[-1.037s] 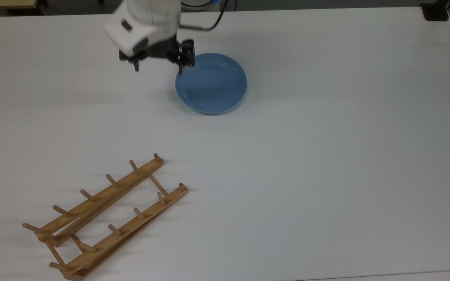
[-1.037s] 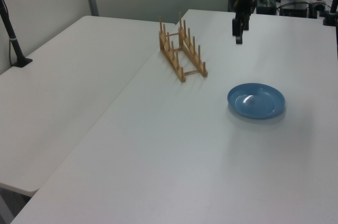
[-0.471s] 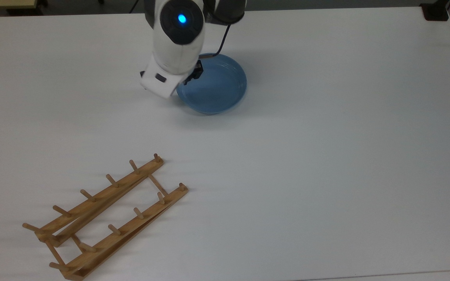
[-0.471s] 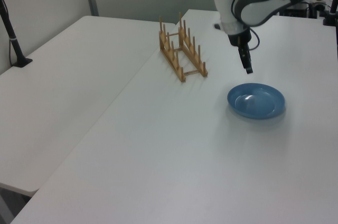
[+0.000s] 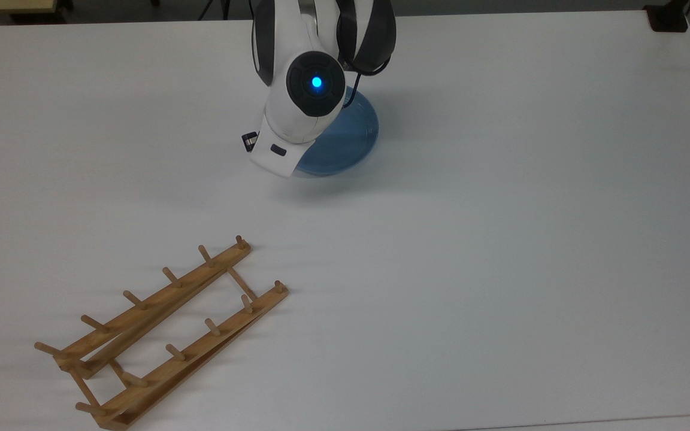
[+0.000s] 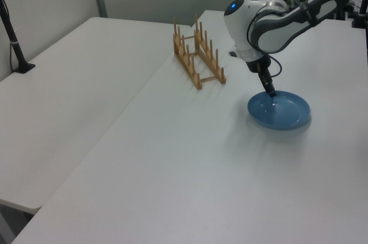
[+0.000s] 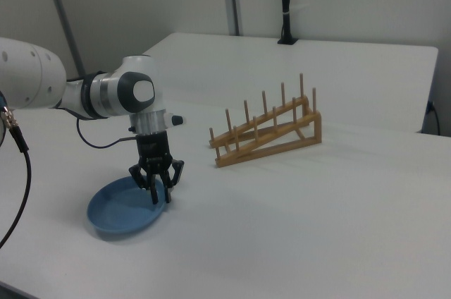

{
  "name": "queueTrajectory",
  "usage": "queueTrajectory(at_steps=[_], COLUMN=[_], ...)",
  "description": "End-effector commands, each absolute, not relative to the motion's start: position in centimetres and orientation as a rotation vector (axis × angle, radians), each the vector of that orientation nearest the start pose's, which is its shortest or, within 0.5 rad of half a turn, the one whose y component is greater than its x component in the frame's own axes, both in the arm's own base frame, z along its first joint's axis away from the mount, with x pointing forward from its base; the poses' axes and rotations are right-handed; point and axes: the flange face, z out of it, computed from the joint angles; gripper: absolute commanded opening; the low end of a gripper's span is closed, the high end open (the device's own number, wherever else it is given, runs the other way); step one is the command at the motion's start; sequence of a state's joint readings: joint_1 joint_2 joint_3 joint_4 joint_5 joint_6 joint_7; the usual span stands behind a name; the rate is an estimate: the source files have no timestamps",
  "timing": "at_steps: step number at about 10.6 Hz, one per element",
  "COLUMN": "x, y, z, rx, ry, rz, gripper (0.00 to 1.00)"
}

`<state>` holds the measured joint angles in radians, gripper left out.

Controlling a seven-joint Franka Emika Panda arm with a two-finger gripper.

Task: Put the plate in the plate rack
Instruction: 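Close the gripper on the plate rim and tilt it up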

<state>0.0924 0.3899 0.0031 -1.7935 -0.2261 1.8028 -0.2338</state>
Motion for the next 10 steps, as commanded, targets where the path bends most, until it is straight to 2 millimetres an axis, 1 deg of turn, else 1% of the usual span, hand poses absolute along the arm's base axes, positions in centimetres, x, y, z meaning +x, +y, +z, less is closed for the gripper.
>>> queueTrajectory(at_steps=[1, 3, 4, 5, 6, 8, 10], x=[60.0, 60.3, 60.6, 61.2, 61.3, 63.2, 65.0], y=[3.9, 3.8, 3.8, 3.7, 3.6, 3.6, 3.3], z=[30.6, 31.0, 31.5, 32.4, 33.0, 37.1, 42.4], rx=[-3.189, -3.195, -3.201, -3.213, -3.218, -3.253, -3.287], ry=[-0.742, -0.736, -0.727, -0.714, -0.710, -0.681, -0.647], rz=[0.641, 0.626, 0.606, 0.574, 0.557, 0.425, 0.247], gripper=[0.26, 0.00, 0.00, 0.00, 0.00, 0.00, 0.00])
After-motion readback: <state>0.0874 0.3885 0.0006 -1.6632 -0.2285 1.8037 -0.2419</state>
